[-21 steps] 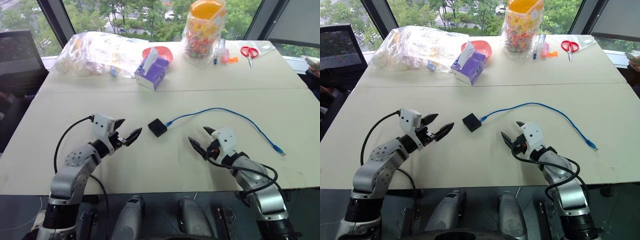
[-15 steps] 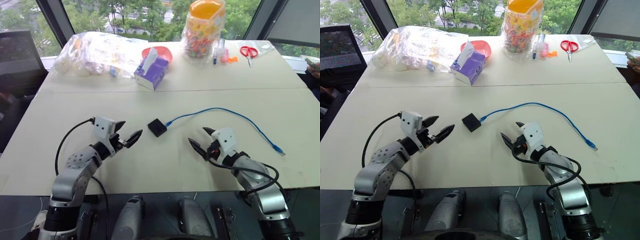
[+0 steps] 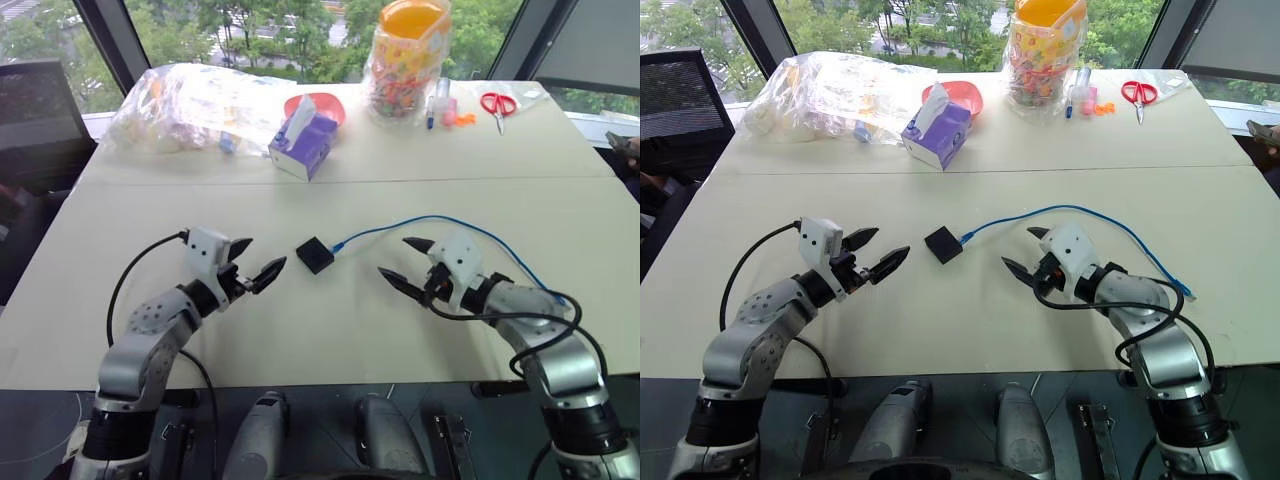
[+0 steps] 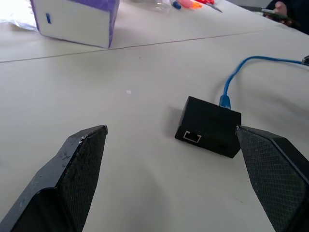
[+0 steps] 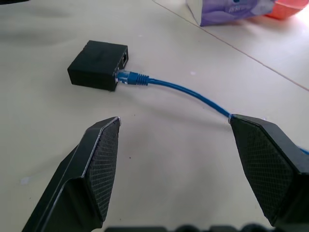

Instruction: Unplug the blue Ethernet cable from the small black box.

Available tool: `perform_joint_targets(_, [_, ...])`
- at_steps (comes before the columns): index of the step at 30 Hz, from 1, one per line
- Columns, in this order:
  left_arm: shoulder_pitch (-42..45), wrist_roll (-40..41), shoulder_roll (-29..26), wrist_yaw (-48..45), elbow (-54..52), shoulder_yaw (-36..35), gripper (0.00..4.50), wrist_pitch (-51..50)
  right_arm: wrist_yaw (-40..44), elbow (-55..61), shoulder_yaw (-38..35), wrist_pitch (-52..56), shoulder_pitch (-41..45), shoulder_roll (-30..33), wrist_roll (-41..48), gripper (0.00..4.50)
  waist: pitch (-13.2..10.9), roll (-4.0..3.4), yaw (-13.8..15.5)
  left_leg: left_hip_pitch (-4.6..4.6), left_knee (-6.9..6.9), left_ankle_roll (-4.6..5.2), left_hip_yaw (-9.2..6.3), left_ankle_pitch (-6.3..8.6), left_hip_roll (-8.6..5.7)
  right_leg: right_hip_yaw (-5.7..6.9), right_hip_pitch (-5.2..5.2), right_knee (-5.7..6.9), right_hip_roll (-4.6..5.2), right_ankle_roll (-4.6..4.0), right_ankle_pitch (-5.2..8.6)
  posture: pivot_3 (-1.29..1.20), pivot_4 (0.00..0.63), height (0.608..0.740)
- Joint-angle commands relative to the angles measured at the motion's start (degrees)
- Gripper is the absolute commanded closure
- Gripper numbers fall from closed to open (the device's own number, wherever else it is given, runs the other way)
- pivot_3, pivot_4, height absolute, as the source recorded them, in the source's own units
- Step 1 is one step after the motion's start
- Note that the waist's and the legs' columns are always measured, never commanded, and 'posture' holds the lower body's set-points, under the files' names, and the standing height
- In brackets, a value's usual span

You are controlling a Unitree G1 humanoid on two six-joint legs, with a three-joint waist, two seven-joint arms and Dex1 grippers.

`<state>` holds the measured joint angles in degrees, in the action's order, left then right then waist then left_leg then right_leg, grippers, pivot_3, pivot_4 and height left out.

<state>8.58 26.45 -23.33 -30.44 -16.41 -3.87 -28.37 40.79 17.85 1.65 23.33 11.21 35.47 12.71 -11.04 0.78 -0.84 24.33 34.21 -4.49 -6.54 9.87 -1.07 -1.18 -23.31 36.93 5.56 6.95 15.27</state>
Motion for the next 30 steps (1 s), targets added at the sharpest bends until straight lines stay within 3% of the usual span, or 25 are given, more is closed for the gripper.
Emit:
perform_joint_targets(1, [1.3, -0.1, -1.1, -1.0, -0.2, -1.1, 0.05, 1.0, 3.3, -1.9, 1.8, 0.5, 5.1, 1.4, -0.1, 0.76, 0.0, 0.0, 0.0, 0.0, 0.0, 0.0, 0.0, 0.0, 0.0, 0.0, 0.0, 0.0, 0.0, 0.0, 0.0, 0.0, 0.15, 0.726])
perform_joint_targets(7, [3.3, -2.2, -3.3, -3.2, 1.9, -0.1, 0.05, 2.7, 12.4, -8.7, 9.7, -1.9, 16.1, 3.4, -3.2, 0.76, 0.0, 0.0, 0.1, 0.04, -0.04, 0.0, 0.0, 0.0, 0.0, 0.0, -0.03, -0.01, 0.0, 0.03, 0.01, 0.0, 0.15, 0.726])
perform_joint_targets(15, [3.8, -2.8, -3.5, -3.3, 1.8, -0.4, 0.05, 3.4, 25.6, -34.1, 20.9, -19.8, 37.4, -0.2, -12.6, 0.76, 0.0, 0.01, -0.4, -0.01, -0.06, 0.0, 0.0, -0.01, 0.0, 0.02, -0.03, 0.01, -0.01, 0.06, -0.01, 0.0, 0.15, 0.726])
perform_joint_targets(19, [2.4, -3.5, -3.1, -2.4, 0.4, -0.4, 0.05, 4.2, 30.9, -51.4, 25.7, -28.6, 46.7, -5.5, -17.9, 0.76, 0.0, 0.0, -0.4, 0.03, -0.15, -0.01, 0.0, -0.01, -0.01, 0.01, -0.1, 0.04, -0.02, 0.29, -0.1, 0.0, 0.15, 0.726])
perform_joint_targets(30, [0.1, -4.3, -3.7, 0.2, -0.9, -3.8, 0.05, 5.5, 30.2, -77.0, 30.6, -46.4, 59.8, -13.6, -30.2, 0.76, -0.1, -0.02, -0.5, -0.01, -0.16, -0.04, -0.02, -0.02, -0.01, 0.02, -0.12, 0.14, -0.04, 0.29, -0.11, 0.0, 0.15, 0.726])
